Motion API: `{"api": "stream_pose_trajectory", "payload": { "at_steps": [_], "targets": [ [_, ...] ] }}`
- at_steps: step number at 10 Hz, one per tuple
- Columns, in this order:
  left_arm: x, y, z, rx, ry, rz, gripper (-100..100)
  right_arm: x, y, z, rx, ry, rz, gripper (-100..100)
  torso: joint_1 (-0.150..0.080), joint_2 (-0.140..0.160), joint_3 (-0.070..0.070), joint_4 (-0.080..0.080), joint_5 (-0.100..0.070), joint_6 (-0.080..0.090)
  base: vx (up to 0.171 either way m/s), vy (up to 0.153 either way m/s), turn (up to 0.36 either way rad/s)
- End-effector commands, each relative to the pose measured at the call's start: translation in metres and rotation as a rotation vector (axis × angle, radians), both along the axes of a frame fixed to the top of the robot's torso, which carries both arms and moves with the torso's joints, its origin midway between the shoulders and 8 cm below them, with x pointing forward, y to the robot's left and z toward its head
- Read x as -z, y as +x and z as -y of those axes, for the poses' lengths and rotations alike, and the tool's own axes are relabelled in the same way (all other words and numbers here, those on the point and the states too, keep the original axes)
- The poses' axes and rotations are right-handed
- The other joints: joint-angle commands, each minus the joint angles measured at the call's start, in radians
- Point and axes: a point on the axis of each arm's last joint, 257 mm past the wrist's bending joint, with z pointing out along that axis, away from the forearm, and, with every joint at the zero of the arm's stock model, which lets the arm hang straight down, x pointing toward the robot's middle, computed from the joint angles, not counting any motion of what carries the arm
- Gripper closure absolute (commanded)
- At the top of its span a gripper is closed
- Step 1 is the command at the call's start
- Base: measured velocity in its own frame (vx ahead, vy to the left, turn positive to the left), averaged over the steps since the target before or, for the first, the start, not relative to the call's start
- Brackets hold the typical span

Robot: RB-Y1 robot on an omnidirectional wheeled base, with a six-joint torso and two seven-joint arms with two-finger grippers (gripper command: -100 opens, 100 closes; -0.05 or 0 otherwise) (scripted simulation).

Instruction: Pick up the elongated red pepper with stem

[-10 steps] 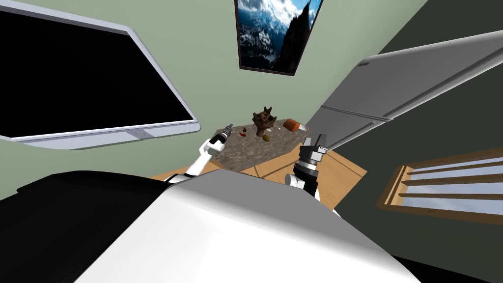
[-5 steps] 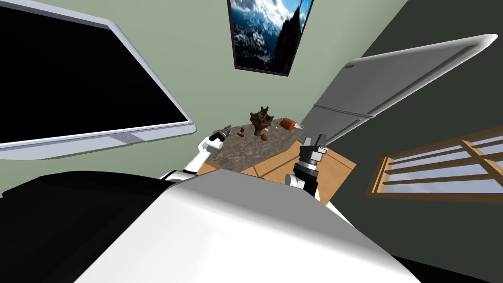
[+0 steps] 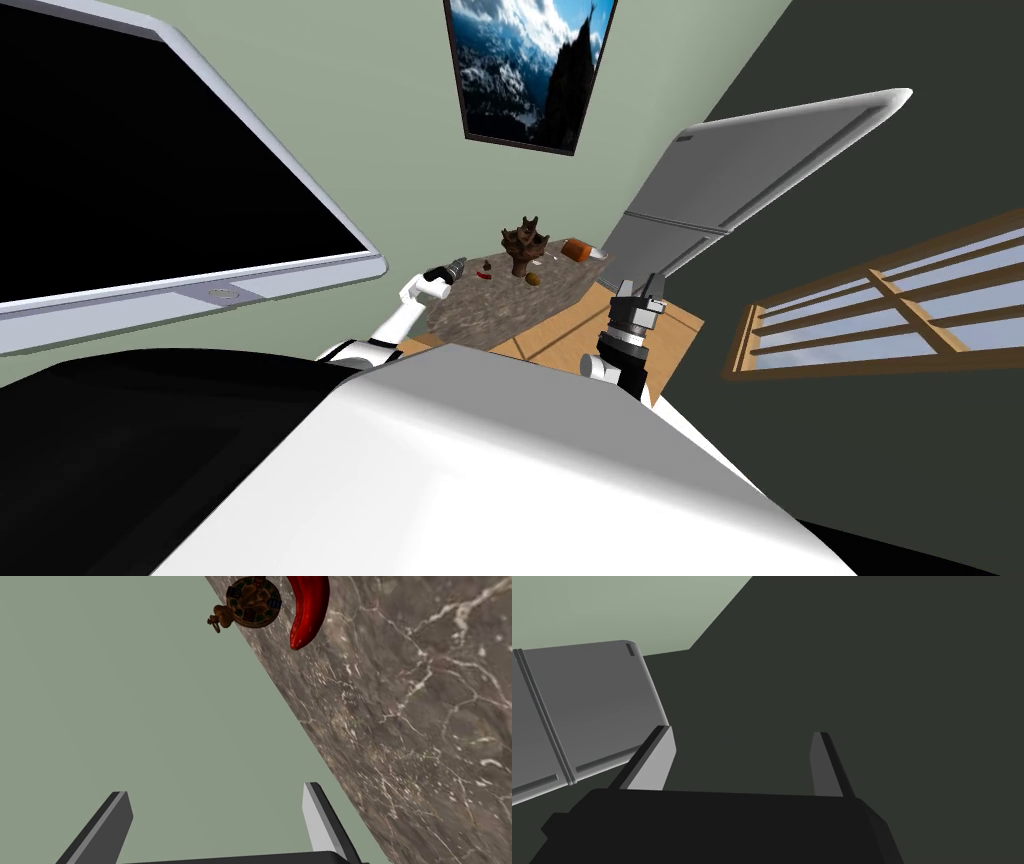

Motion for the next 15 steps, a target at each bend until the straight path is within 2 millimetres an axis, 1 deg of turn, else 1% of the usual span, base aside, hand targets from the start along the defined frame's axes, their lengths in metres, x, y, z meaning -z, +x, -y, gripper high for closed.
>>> {"api": "stream_pose_trajectory", "payload": {
  "at_steps": [1, 2, 3, 5, 6, 8, 9, 10, 11, 13, 14, 15],
  "targets": [
    [0.007, -0.001, -0.009, -0.017, 0.003, -0.034, -100, 0.000, 0.000, 0.000, 0.000, 0.000, 0.000, 0, 0.000, 0.000, 0.000, 0.000, 0.000, 0.000, 0.010, 0.008, -0.084],
    [0.016, -0.003, -0.023, -0.043, 0.009, -0.082, -100, 0.000, 0.000, 0.000, 0.000, 0.000, 0.000, 0, 0.000, 0.000, 0.000, 0.000, 0.000, -0.001, 0.017, 0.004, -0.151],
    [0.016, -0.003, -0.023, -0.044, 0.009, -0.084, -100, 0.000, 0.000, 0.000, 0.000, 0.000, 0.000, 0, 0.000, 0.000, 0.000, 0.000, 0.000, 0.000, 0.014, 0.008, -0.088],
    [0.031, -0.009, -0.049, -0.093, 0.016, -0.168, -100, 0.000, 0.000, 0.000, 0.000, 0.000, 0.000, 0, 0.000, -0.001, 0.000, 0.000, 0.000, 0.000, 0.028, 0.005, -0.201],
    [0.034, -0.010, -0.050, -0.097, 0.016, -0.179, -100, 0.000, 0.000, 0.000, 0.000, 0.000, 0.000, 0, 0.000, -0.002, -0.001, 0.000, 0.000, 0.000, 0.026, 0.005, -0.078],
    [0.049, -0.019, -0.072, -0.143, 0.017, -0.259, -100, 0.000, 0.000, 0.000, 0.000, 0.000, 0.000, 0, -0.001, -0.002, -0.001, 0.000, 0.000, 0.000, 0.041, -0.007, -0.184],
    [0.051, -0.021, -0.073, -0.147, 0.017, -0.269, -100, 0.000, 0.000, 0.000, 0.000, 0.000, 0.000, 0, -0.001, -0.003, -0.002, -0.001, 0.000, 0.000, 0.040, -0.001, -0.079],
    [0.058, -0.026, -0.083, -0.167, 0.015, -0.306, -100, 0.000, 0.000, 0.000, 0.000, 0.000, 0.000, 0, -0.001, -0.002, -0.001, -0.001, 0.000, -0.001, 0.032, -0.009, -0.117],
    [0.060, -0.027, -0.083, -0.169, 0.015, -0.312, -100, 0.000, 0.000, 0.000, 0.000, 0.000, 0.000, 0, -0.001, -0.002, -0.001, 0.000, 0.000, 0.000, 0.024, -0.006, -0.065],
    [0.077, -0.041, -0.099, -0.207, 0.008, -0.391, -100, 0.000, 0.000, 0.000, 0.000, 0.000, 0.000, 0, -0.001, -0.002, -0.001, 0.000, 0.000, 0.000, 0.044, -0.011, -0.160],
    [0.077, -0.041, -0.099, -0.207, 0.008, -0.391, -100, 0.000, 0.000, 0.000, 0.000, 0.000, 0.000, 0, -0.002, -0.003, -0.001, -0.001, 0.000, 0.000, 0.044, -0.007, -0.054],
    [0.085, -0.048, -0.105, -0.223, 0.002, -0.427, -100, 0.000, 0.000, 0.000, 0.000, 0.000, 0.000, 0, -0.001, -0.002, -0.001, -0.001, 0.000, -0.001, 0.040, -0.011, -0.101]
  ]
}}
